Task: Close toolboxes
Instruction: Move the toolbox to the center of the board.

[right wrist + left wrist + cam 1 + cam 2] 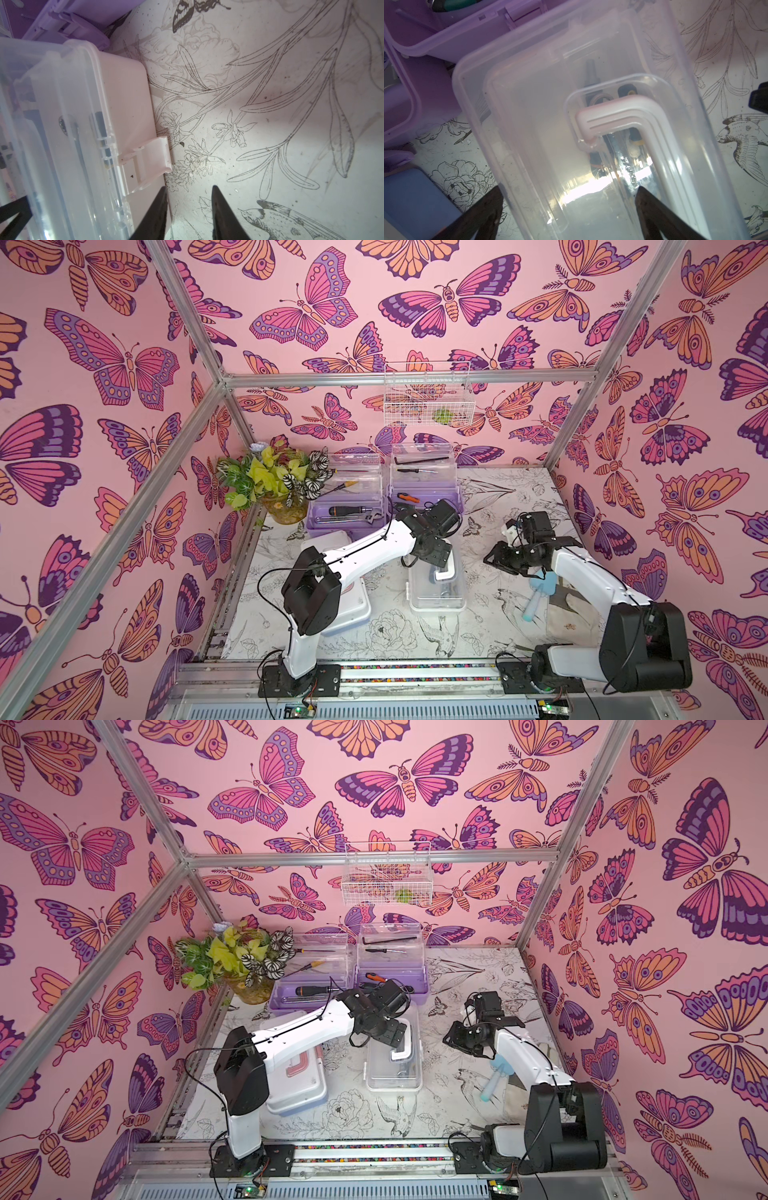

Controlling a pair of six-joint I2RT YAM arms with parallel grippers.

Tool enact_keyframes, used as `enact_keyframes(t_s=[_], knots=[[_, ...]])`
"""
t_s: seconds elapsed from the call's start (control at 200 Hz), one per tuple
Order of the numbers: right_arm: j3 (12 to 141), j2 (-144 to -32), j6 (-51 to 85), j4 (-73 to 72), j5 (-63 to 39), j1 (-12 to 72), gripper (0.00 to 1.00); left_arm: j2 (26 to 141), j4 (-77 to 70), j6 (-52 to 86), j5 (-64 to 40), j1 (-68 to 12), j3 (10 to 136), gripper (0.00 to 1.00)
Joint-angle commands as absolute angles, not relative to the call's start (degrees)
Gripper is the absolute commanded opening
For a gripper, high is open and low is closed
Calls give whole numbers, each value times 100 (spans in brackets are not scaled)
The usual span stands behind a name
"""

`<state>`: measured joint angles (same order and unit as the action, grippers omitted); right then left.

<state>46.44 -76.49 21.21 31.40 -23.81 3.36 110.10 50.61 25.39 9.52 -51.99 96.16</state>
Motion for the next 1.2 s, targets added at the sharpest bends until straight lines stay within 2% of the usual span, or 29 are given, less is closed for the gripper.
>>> enact_keyframes(t_s=[0.0,0.2,0.32,0.536,0.771,0.951,1.086,1.197], knots=[[4541,-7587,2108,3120,-2371,340,37,11160,5625,2454,898,-5093,9306,91],[4281,-7552,1961,2840,-2850,397,37,10460,5033,2649,556,-4652,8285,84],[4122,-7463,1912,2580,-3048,750,37,9928,4264,2766,29,-4220,7453,82],[3620,-7580,2388,1475,-3998,1329,36,9288,3342,2904,-708,-3434,6424,79],[3258,-7918,3122,62,-4226,1979,27,9204,2960,2927,-1032,-3126,6066,78],[3191,-8525,3453,-885,-4286,2148,22,9110,2856,2918,-1097,-2973,5877,78],[3230,-8868,3577,-1330,-4319,2219,22,9086,2856,2894,-1094,-2931,5818,77],[3243,-9191,3663,-1636,-4373,2280,26,9088,2852,2891,-1099,-2922,5793,77]])
